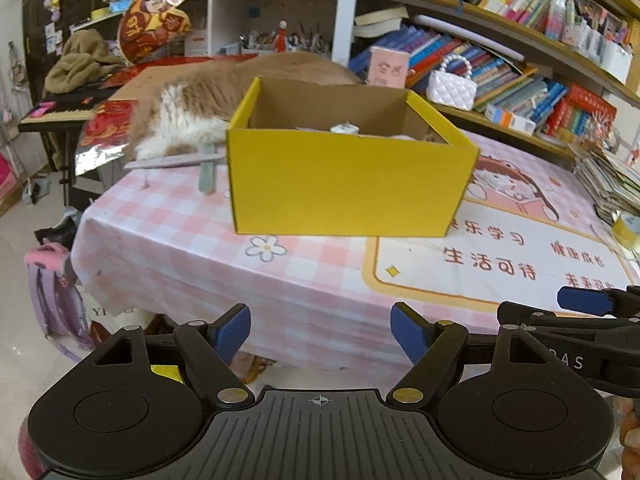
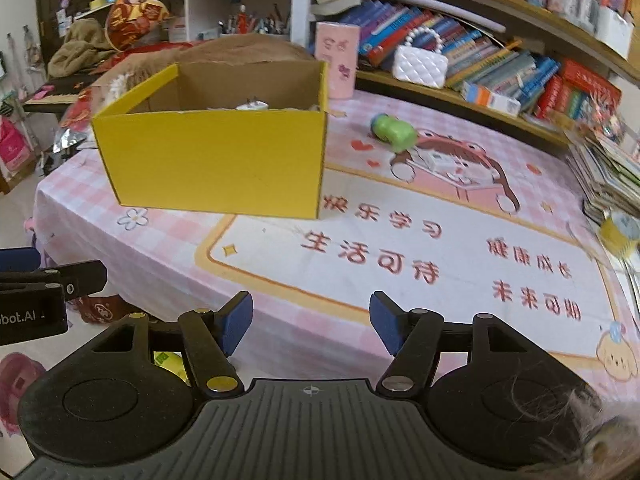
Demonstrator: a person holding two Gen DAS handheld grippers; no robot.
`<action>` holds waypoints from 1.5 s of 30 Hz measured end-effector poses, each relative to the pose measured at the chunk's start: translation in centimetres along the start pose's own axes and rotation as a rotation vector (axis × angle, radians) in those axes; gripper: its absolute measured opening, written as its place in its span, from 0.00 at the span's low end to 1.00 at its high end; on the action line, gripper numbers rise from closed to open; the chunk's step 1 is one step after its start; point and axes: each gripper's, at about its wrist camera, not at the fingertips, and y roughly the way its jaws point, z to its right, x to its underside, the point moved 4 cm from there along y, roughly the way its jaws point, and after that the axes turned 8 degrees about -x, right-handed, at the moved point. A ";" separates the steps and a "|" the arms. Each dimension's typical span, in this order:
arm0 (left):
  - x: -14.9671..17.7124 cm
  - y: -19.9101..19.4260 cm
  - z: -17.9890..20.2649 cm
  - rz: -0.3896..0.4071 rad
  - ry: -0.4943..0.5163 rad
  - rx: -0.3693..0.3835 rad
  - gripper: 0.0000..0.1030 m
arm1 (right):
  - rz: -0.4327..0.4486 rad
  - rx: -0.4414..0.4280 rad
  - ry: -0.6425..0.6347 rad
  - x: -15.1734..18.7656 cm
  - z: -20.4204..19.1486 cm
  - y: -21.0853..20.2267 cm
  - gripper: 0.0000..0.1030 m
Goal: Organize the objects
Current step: 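Withdraw both open tools from the box toward the green toy and card box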
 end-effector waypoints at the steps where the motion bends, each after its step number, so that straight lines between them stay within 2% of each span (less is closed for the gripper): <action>1: 0.1 0.1 0.3 -0.004 0.006 0.007 0.78 | -0.002 0.006 0.006 0.1 0.2 -0.1 0.62; 9: -0.2 0.6 3.3 -0.009 0.078 0.078 0.80 | -0.007 0.072 0.077 0.8 2.7 -0.8 0.67; 25: -2.5 3.1 12.0 -0.021 0.181 0.212 0.80 | -0.019 0.226 0.209 1.1 11.5 -1.6 0.68; 38: -5.6 5.7 18.4 -0.015 0.198 0.237 0.80 | -0.014 0.253 0.238 -1.7 18.5 -0.1 0.68; 45: -7.5 7.2 21.0 -0.006 0.192 0.222 0.80 | 0.001 0.236 0.244 -3.7 21.6 1.2 0.68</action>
